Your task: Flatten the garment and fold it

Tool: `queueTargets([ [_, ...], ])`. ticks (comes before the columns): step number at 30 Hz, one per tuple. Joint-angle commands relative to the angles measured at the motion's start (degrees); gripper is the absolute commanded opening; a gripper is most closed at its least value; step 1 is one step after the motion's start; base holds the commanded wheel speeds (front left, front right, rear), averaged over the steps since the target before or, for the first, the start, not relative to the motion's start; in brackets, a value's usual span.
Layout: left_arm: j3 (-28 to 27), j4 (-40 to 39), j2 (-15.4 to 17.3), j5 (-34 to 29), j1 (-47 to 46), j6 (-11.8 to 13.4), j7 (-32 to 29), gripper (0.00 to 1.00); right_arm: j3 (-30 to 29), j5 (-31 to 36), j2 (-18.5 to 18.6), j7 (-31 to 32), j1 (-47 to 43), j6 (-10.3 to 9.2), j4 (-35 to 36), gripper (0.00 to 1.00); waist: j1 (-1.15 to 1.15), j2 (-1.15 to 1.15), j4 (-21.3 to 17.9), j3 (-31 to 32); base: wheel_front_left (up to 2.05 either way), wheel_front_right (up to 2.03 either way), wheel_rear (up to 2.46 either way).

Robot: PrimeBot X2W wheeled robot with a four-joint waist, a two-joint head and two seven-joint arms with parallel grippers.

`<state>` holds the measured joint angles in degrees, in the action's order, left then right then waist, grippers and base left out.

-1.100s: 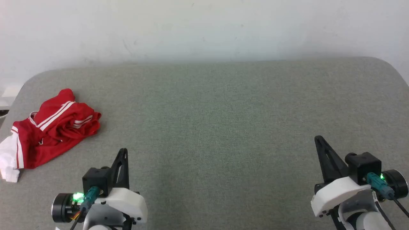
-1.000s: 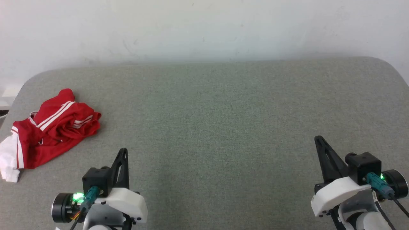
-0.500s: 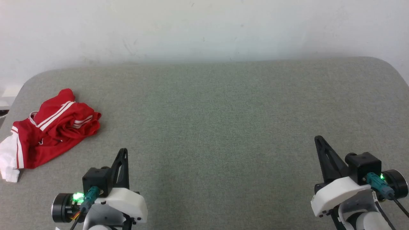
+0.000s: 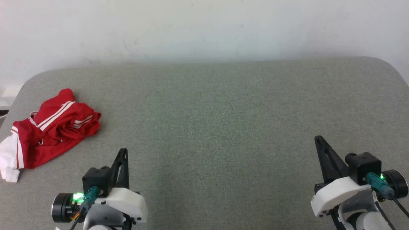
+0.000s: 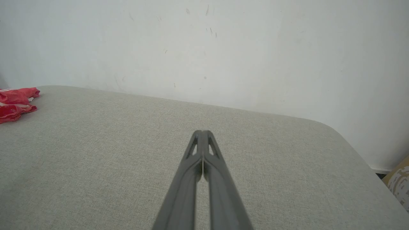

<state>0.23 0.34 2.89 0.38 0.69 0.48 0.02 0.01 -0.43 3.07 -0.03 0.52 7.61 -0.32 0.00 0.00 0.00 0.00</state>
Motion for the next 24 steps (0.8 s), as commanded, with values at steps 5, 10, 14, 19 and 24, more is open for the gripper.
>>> queueTargets([
  [5,-0.2,-0.3,0.0,-0.4,-0.7,-0.5,0.0,0.0,0.0,0.4,-0.2,0.0,-0.5,-0.12,0.3,0.0,0.0,0.0,0.0,0.0,0.0,0.0,0.0],
  [10,-0.2,-0.3,0.0,-0.4,-0.7,-0.5,0.0,0.0,0.0,0.4,-0.2,0.0,-0.5,-0.12,0.3,0.0,0.0,0.0,0.0,0.0,0.0,0.0,0.0],
  [14,-0.2,-0.3,0.0,-0.4,-0.7,-0.5,0.0,0.0,0.0,0.4,-0.2,0.0,-0.5,-0.12,0.3,0.0,0.0,0.0,0.0,0.0,0.0,0.0,0.0],
  [19,0.0,0.0,0.0,0.0,0.0,0.0,0.0,1.0,0.0,0.0,0.0,0.0,0.0,0.0,0.0,1.0,0.0,0.0,0.0,0.0,0.0,0.0,0.0],
  [24,0.2,0.1,0.0,0.1,0.0,0.1,0.2,1.0,-0.1,-0.2,0.0,-0.2,0.0,0.0,-0.2,1.0,0.0,0.0,0.0,0.0,0.0,0.0,0.0],
])
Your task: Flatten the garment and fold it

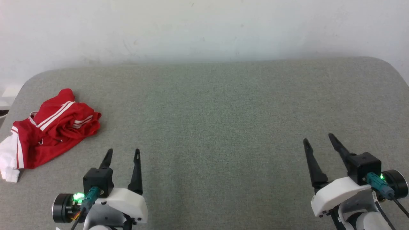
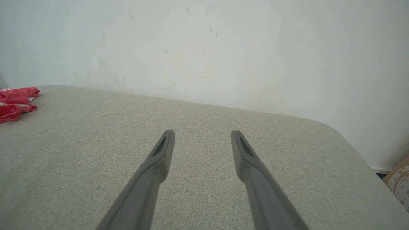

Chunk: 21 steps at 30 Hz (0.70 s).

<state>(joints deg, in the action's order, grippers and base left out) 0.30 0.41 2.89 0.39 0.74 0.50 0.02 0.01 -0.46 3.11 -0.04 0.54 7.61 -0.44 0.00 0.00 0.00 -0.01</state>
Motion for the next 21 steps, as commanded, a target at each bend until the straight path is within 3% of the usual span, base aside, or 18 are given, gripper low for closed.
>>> queueTargets([
  [1,0.1,0.1,0.0,0.2,0.0,0.1,0.3,1.0,-0.1,-0.3,0.0,-0.3,-0.1,0.0,-0.1,1.0,0.0,0.0,0.0,0.0,0.0,0.0,0.0],
  [21,0.9,0.4,0.0,1.2,0.4,0.9,2.7,1.0,-1.3,-1.1,0.0,-2.7,-0.7,-0.02,-0.6,1.0,0.0,0.0,1.3,0.2,0.0,0.0,0.0],
])
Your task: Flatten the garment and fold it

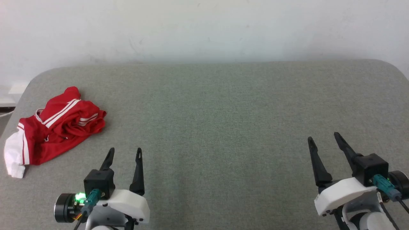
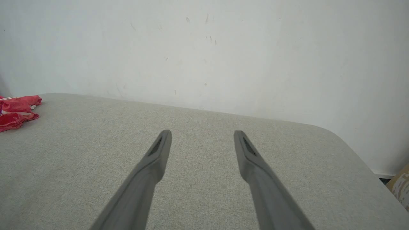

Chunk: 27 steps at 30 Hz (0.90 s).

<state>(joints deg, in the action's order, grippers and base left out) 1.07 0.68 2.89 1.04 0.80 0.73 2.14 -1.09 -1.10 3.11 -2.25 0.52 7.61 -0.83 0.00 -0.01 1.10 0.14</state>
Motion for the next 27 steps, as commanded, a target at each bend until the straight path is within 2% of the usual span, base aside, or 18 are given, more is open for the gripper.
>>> queueTargets([
  [1,0.2,0.1,0.0,0.6,0.4,0.7,0.7,1.0,-0.3,-0.7,0.0,-0.6,-0.7,-0.02,-0.4,1.0,0.0,0.01,0.4,0.1,0.0,0.0,0.0],
  [14,0.1,0.1,0.0,1.0,1.2,1.0,2.2,1.0,-0.3,-1.5,-0.1,-2.1,-1.1,-0.03,-0.8,1.0,0.0,0.01,3.2,0.6,0.0,0.0,0.0],
  [27,0.2,0.0,0.0,1.2,2.0,1.3,3.7,1.0,-0.1,-2.2,-0.1,-3.6,-1.8,-0.05,-0.9,1.0,0.0,0.01,8.0,1.1,0.0,0.0,0.0],
])
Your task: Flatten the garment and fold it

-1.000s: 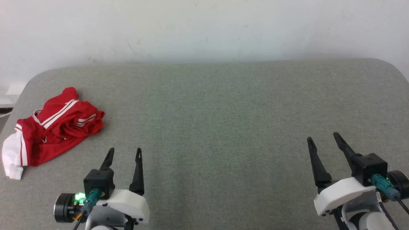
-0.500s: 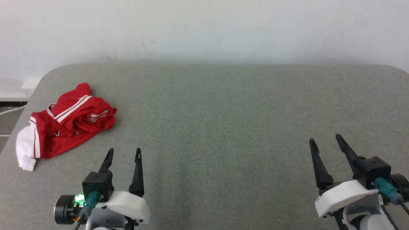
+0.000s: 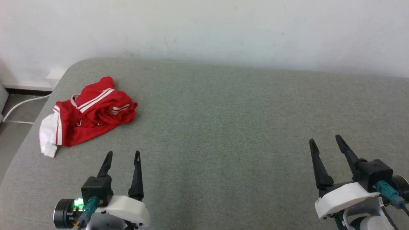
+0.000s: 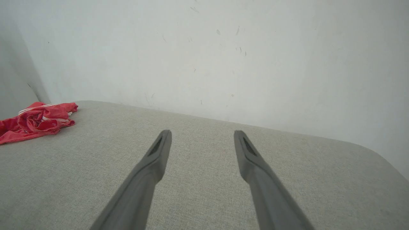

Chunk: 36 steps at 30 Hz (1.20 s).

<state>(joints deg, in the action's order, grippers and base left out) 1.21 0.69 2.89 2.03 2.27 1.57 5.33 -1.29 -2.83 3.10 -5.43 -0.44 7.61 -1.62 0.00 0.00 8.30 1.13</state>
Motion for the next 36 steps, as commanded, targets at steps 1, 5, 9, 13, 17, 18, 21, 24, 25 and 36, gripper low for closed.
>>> queueTargets([
  [1,0.1,-0.1,0.0,0.3,0.6,0.5,0.6,1.0,0.1,-0.6,-0.1,-0.6,-0.8,-0.05,-0.2,1.0,0.0,0.0,1.2,0.2,0.0,0.0,0.0],
  [5,0.1,0.0,0.0,0.4,0.8,0.6,1.1,1.0,0.4,-1.4,-0.1,-1.0,-1.0,-0.05,-0.7,1.0,0.0,0.0,2.9,0.3,0.0,0.0,0.0],
  [9,0.1,0.0,0.0,0.5,1.0,0.6,1.6,1.0,0.5,-1.5,-0.1,-1.5,-1.1,-0.06,-0.9,1.0,0.0,0.0,4.5,0.5,0.0,0.0,0.0],
  [13,0.2,0.0,0.0,0.6,1.3,0.6,2.1,1.0,0.5,-1.7,-0.1,-2.0,-1.3,-0.06,-1.1,1.0,0.0,0.0,6.2,0.8,0.0,0.0,0.0],
  [17,0.3,0.0,0.0,0.8,1.5,0.6,2.6,1.0,0.4,-1.9,-0.1,-2.5,-1.5,-0.06,-1.2,1.0,0.0,0.0,7.9,0.9,0.0,0.0,0.0],
  [18,0.3,0.0,0.0,0.8,1.6,0.6,2.7,1.0,0.5,-1.9,-0.1,-2.6,-1.5,-0.06,-1.3,1.0,0.0,0.0,8.3,1.0,0.0,0.0,0.0],
  [21,0.3,0.0,0.0,0.9,1.7,0.6,3.0,1.0,0.6,-2.1,-0.1,-2.9,-1.6,-0.07,-1.4,1.0,0.0,0.0,9.5,1.1,0.0,0.0,0.0],
  [24,0.3,-0.1,0.0,0.9,1.9,0.6,3.4,1.0,0.7,-2.3,-0.1,-3.3,-1.7,-0.07,-1.5,1.0,0.0,0.0,10.5,1.2,0.0,0.0,0.0],
  [25,0.3,-0.1,0.0,1.0,2.0,0.7,3.5,1.0,0.8,-2.4,-0.1,-3.4,-1.7,-0.07,-1.6,1.0,0.0,0.0,10.8,1.2,0.0,0.0,0.0],
  [36,0.7,-0.1,0.0,1.2,2.6,1.0,4.8,1.0,1.0,-3.2,-0.2,-4.7,-2.1,-0.08,-2.1,1.0,0.0,0.0,14.2,1.5,0.0,0.0,0.0],
])
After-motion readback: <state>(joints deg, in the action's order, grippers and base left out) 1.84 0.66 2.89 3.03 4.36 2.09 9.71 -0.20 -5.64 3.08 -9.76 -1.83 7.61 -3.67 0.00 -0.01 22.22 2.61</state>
